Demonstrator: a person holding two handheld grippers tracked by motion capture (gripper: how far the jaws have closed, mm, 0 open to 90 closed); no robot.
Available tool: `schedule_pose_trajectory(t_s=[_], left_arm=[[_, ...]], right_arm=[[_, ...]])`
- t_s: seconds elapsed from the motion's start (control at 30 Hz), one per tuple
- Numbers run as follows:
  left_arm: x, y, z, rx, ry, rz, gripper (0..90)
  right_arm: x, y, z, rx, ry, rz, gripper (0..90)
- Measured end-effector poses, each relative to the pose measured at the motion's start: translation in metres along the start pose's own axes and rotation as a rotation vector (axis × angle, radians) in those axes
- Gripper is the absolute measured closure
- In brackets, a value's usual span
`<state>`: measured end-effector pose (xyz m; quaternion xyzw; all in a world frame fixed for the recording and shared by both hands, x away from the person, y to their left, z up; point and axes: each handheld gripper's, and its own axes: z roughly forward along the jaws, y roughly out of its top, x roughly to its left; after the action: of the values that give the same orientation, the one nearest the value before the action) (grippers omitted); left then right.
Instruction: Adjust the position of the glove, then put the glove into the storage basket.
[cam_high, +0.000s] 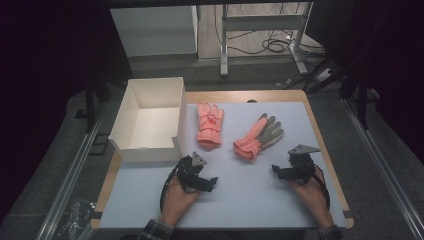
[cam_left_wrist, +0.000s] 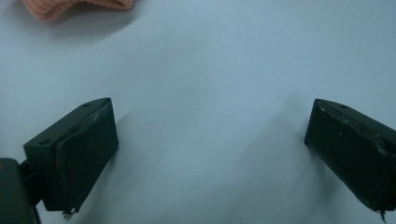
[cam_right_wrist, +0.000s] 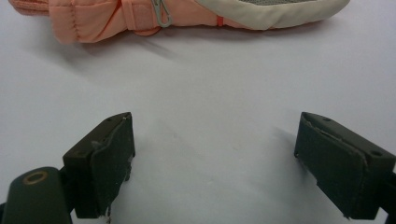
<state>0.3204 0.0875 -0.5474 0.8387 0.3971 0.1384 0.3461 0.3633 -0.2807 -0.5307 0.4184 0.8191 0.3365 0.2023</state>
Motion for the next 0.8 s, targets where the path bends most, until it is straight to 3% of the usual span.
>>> schedule_pose_trajectory(t_s=[0.8], left_arm=[[0.0004,-0.0001,-0.0001,0.003,0.0,0.005,2.4]], right_arm=[[0.0,0.0003,-0.0003,0.001,0.0,0.001,12.6]])
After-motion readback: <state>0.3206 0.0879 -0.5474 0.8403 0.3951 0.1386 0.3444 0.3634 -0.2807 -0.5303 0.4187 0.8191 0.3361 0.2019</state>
